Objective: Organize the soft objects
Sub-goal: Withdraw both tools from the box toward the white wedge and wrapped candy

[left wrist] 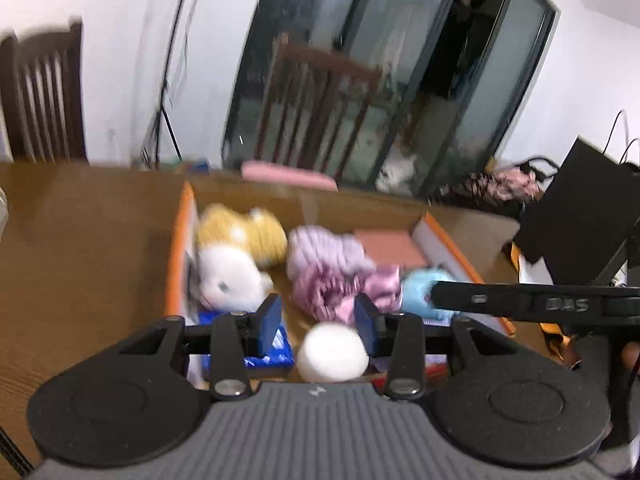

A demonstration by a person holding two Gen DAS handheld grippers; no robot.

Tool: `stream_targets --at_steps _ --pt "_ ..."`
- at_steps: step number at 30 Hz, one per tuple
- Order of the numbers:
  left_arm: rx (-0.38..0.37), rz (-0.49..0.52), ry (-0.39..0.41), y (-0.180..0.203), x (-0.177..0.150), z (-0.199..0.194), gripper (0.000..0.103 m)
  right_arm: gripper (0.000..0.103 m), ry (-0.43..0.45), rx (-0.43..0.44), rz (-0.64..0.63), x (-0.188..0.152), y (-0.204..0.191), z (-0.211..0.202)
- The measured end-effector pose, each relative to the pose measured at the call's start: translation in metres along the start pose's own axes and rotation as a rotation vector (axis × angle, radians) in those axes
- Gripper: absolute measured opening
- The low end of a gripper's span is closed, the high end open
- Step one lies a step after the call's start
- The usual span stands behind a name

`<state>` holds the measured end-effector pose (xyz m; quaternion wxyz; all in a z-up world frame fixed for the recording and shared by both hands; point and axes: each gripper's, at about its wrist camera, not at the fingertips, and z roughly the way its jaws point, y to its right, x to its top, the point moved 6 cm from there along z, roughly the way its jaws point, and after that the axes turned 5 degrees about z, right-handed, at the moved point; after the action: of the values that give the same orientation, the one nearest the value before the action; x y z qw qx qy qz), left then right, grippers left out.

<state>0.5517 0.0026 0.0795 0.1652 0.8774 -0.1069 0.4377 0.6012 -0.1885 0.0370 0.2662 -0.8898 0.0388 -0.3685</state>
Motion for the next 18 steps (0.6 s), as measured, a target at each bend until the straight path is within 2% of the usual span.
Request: stream_targets --at_steps 2,4,6,7,9,11,13,15,18 --pt "0.043 0.035 0.051 0.000 0.006 -0.031 0.055 0.060 0.041 -0.015 -0.059 0.007 -0.006 -0.033" --pt "0.106 0.082 0.097 0.001 0.007 -0.062 0.060 0.063 0.085 -0.052 -0.124 0.011 -0.008 -0.066" --pt "0.156 0.110 0.141 0.002 0.004 -0.090 0.074 0.070 0.141 -0.098 -0.177 0.011 -0.008 -0.099" --pt "0.185 0.119 0.172 0.004 0.001 -0.104 0.084 0.077 0.183 -0.117 -0.193 0.010 -0.007 -0.116" --pt "0.258 0.140 0.256 0.011 -0.005 -0.126 0.091 0.088 0.250 -0.124 -0.199 0.007 -0.006 -0.141" --pt "0.317 0.168 0.332 0.020 -0.012 -0.141 0.103 0.097 0.333 -0.098 -0.206 -0.003 -0.006 -0.164" --pt "0.345 0.186 0.389 0.030 -0.019 -0.154 0.103 0.098 0.402 -0.093 -0.237 -0.013 -0.008 -0.181" --pt "0.335 0.188 0.394 0.036 -0.023 -0.161 0.103 0.099 0.464 -0.113 -0.271 -0.021 -0.012 -0.194" --pt "0.317 0.164 0.404 0.044 -0.028 -0.170 0.103 0.099 0.490 -0.116 -0.290 -0.028 -0.017 -0.206"
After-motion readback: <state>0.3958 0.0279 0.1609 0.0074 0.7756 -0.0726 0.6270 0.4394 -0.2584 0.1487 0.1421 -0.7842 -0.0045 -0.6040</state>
